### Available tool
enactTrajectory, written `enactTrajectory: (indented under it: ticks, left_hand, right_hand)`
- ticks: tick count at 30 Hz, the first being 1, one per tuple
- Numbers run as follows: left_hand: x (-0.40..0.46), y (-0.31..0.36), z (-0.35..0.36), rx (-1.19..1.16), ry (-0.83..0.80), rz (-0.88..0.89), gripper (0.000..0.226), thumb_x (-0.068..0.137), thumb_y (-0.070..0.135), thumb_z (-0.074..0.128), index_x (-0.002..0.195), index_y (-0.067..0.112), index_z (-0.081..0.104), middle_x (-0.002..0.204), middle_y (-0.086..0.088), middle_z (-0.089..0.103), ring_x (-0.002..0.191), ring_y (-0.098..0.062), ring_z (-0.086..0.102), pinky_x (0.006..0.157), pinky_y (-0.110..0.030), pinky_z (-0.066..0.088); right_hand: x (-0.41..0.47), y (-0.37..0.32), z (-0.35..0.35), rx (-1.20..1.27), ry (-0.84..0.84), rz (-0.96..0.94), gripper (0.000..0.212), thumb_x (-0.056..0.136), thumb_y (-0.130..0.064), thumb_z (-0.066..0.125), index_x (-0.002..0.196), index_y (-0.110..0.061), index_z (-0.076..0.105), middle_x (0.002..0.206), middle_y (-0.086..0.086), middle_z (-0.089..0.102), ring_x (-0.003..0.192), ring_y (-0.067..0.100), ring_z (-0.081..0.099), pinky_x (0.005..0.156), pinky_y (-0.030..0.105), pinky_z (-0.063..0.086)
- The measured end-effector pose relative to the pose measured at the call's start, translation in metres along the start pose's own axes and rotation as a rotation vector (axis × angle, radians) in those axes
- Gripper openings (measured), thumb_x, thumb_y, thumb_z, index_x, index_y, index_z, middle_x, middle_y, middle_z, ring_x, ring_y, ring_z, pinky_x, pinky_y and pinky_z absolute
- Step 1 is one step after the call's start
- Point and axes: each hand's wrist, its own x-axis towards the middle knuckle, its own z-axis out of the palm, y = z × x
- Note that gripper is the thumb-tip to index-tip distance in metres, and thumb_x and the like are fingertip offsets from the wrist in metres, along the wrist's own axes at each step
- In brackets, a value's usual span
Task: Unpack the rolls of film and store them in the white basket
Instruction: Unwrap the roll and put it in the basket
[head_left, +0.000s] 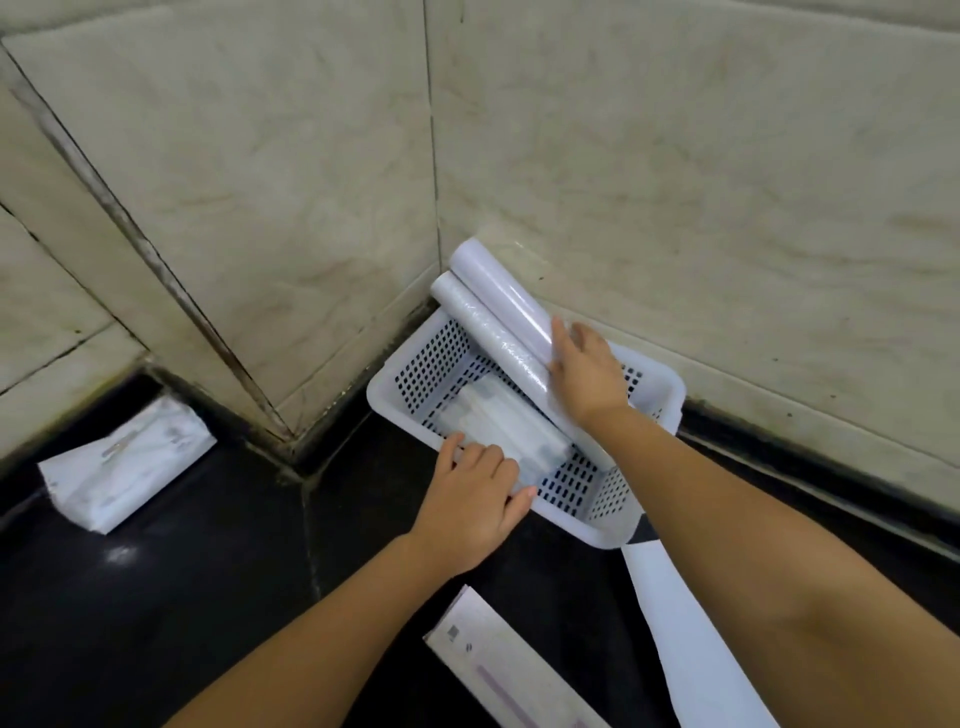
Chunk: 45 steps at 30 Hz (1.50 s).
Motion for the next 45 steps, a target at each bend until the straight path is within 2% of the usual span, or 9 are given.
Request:
enactTrajectory:
  ticks: [4, 8, 10, 14, 16, 20, 26, 30, 45]
  left_hand:
    - [0.001, 0.002, -0.009, 0.045, -0.075, -0.004, 0.041, 0.091, 0.041, 0.035, 0.078, 0.016, 0.064, 0.078, 0.000, 0.064, 0.080, -0.021, 0.062, 0.100, -0.045, 0.042]
    - [0.003, 0.002, -0.017, 0.078, -0.331, -0.029, 0.055, 0.094, 0.043, 0.010, 0.110, 0.016, 0.055, 0.112, -0.003, 0.057, 0.111, -0.022, 0.048, 0.115, -0.043, 0.016]
    - [0.006, 0.002, -0.023, 0.117, -0.449, 0.021, 0.066, 0.090, 0.038, -0.005, 0.122, 0.015, 0.048, 0.124, -0.004, 0.050, 0.119, -0.024, 0.040, 0.115, -0.044, 0.011]
    - [0.008, 0.020, -0.036, -0.019, -0.411, -0.033, 0.040, 0.097, 0.042, 0.030, 0.124, 0.019, 0.049, 0.125, 0.000, 0.052, 0.122, -0.019, 0.043, 0.116, -0.043, 0.016]
    - [0.005, 0.043, -0.042, -0.060, -0.357, 0.005, 0.037, 0.096, 0.041, 0.036, 0.123, 0.020, 0.050, 0.123, 0.001, 0.054, 0.119, -0.017, 0.046, 0.114, -0.040, 0.021]
    - [0.002, 0.103, -0.053, -0.194, -0.261, 0.081, 0.031, 0.095, 0.037, 0.040, 0.108, 0.016, 0.059, 0.104, -0.002, 0.063, 0.098, -0.020, 0.057, 0.089, -0.032, 0.042]
    - [-0.009, 0.210, -0.061, -0.436, -0.356, 0.065, 0.024, 0.096, 0.034, 0.040, 0.089, 0.017, 0.055, 0.086, 0.004, 0.052, 0.081, -0.016, 0.055, 0.070, -0.032, 0.041]
    - [-0.017, 0.287, -0.053, -0.478, -0.409, 0.175, 0.025, 0.096, 0.034, 0.040, 0.085, 0.016, 0.053, 0.083, 0.002, 0.051, 0.083, -0.023, 0.058, 0.070, -0.035, 0.043]
    - [-0.060, 0.557, -0.013, -0.437, -0.638, 0.783, 0.032, 0.096, 0.039, 0.037, 0.099, 0.014, 0.058, 0.104, -0.005, 0.062, 0.094, -0.026, 0.060, 0.079, -0.039, 0.050]
  right_hand:
    - [-0.007, 0.010, -0.017, -0.073, -0.143, 0.022, 0.064, 0.094, -0.020, 0.046, 0.149, -0.021, 0.014, 0.156, 0.017, 0.017, 0.142, 0.032, 0.020, 0.112, 0.045, 0.027]
    - [-0.030, 0.021, -0.036, -0.015, -0.184, 0.067, 0.063, 0.093, -0.014, 0.045, 0.149, -0.021, 0.017, 0.158, 0.015, 0.014, 0.144, 0.031, 0.017, 0.114, 0.041, 0.025]
    - [-0.049, 0.024, -0.049, 0.037, -0.147, 0.091, 0.061, 0.094, -0.011, 0.041, 0.150, -0.020, 0.019, 0.157, 0.014, 0.018, 0.142, 0.030, 0.021, 0.114, 0.040, 0.026]
    - [-0.104, 0.040, -0.076, 0.087, -0.030, 0.098, 0.051, 0.093, -0.010, 0.040, 0.144, -0.014, 0.033, 0.147, 0.015, 0.036, 0.130, 0.033, 0.040, 0.104, 0.043, 0.039]
    - [-0.138, 0.053, -0.087, 0.121, 0.016, 0.116, 0.044, 0.094, -0.013, 0.041, 0.139, -0.013, 0.042, 0.140, 0.013, 0.045, 0.124, 0.032, 0.046, 0.099, 0.043, 0.043]
    - [-0.212, 0.090, -0.098, 0.151, 0.028, 0.208, 0.038, 0.097, -0.017, 0.039, 0.133, -0.014, 0.051, 0.134, 0.008, 0.052, 0.117, 0.027, 0.054, 0.095, 0.037, 0.047]
    - [-0.323, 0.150, -0.112, 0.120, 0.056, 0.349, 0.036, 0.097, -0.029, 0.038, 0.129, -0.020, 0.053, 0.121, 0.003, 0.057, 0.102, 0.021, 0.060, 0.080, 0.032, 0.049]
    - [-0.398, 0.191, -0.125, 0.077, 0.085, 0.462, 0.036, 0.097, -0.035, 0.039, 0.127, -0.021, 0.053, 0.120, 0.003, 0.058, 0.106, 0.024, 0.060, 0.082, 0.035, 0.050]
    - [-0.660, 0.327, -0.170, 0.053, 0.271, 1.089, 0.034, 0.096, -0.031, 0.041, 0.125, -0.019, 0.054, 0.122, 0.008, 0.057, 0.110, 0.028, 0.057, 0.088, 0.039, 0.049]
